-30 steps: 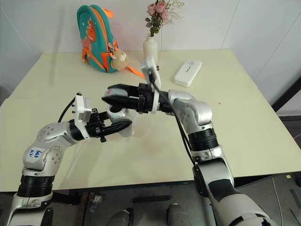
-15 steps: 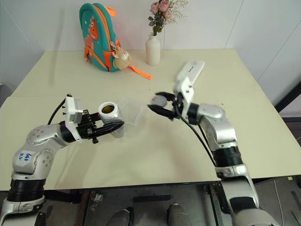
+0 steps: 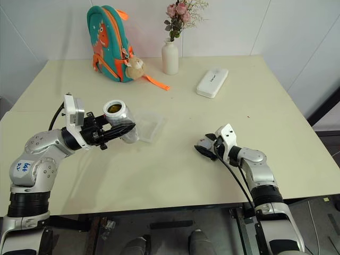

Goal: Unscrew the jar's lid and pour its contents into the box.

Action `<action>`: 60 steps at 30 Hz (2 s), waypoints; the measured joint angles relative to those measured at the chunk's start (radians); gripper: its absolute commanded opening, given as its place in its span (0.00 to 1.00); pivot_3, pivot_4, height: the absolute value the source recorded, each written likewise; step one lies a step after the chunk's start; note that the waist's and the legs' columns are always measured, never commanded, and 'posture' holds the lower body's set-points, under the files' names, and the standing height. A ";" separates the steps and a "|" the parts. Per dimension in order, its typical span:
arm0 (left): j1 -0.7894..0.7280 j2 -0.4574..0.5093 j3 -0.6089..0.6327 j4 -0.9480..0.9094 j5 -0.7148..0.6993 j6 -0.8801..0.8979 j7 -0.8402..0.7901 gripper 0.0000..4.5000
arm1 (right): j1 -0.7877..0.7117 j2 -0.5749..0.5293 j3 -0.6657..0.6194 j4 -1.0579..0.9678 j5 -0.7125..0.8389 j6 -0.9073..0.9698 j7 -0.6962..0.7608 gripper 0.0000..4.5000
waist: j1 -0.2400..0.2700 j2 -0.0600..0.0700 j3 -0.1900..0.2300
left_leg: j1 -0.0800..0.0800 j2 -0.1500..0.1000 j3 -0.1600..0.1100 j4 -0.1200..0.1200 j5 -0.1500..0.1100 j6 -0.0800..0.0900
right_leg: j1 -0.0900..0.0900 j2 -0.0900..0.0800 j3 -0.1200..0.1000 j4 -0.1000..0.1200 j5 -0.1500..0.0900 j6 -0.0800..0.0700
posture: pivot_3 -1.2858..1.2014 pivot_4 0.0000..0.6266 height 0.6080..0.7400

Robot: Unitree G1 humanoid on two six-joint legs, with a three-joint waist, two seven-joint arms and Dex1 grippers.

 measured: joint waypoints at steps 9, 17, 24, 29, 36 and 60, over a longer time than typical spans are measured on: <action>-0.170 0.044 -0.005 0.244 0.104 -0.053 0.051 0.43 | -0.130 -0.012 -0.052 -0.250 0.147 0.185 0.059 0.99 | -0.001 0.000 0.003 | -0.001 0.000 -0.001 0.002 0.001 0.000 | 0.000 0.001 0.000 0.002 0.002 0.002 | 0.52 0.24 1.00; -0.389 0.111 -0.115 0.539 0.306 -0.157 0.048 0.43 | -0.145 -0.014 0.074 -0.532 0.170 0.397 0.066 0.99 | 0.017 0.000 0.003 | -0.004 0.000 0.000 0.001 0.000 0.000 | -0.003 0.001 0.000 -0.001 0.001 0.002 | 0.52 0.24 1.00; -0.500 0.083 -0.183 0.770 0.448 -0.289 0.079 0.43 | -0.070 -0.020 0.086 -0.637 0.168 0.452 0.020 0.99 | 0.034 0.000 0.003 | -0.018 0.000 -0.001 0.010 0.000 0.001 | -0.016 0.001 0.000 0.005 0.001 0.002 | 0.52 0.24 1.00; -0.501 0.051 -0.266 0.809 0.591 -0.454 0.168 0.43 | -0.010 -0.021 0.084 -0.661 0.160 0.464 -0.026 0.99 | 0.042 0.000 0.003 | -0.018 0.000 0.000 0.013 0.000 0.001 | -0.016 0.001 0.000 0.007 0.002 0.003 | 0.52 0.24 1.00; -0.501 0.042 -0.410 0.828 0.893 -0.690 0.452 0.43 | 0.010 -0.007 0.082 -0.666 0.160 0.464 -0.072 0.99 | 0.047 0.000 0.004 | -0.017 -0.001 0.000 0.015 0.000 0.001 | -0.015 0.001 0.001 0.009 0.002 0.004 | 0.52 0.24 1.00; -0.761 0.070 -0.997 0.977 1.965 -0.651 1.407 0.43 | 0.020 0.077 0.069 -0.654 0.191 0.465 -0.138 0.99 | 0.055 -0.001 0.004 | -0.018 -0.002 0.001 0.013 0.000 0.001 | -0.016 0.001 0.001 0.008 0.003 0.005 | 0.52 0.24 1.00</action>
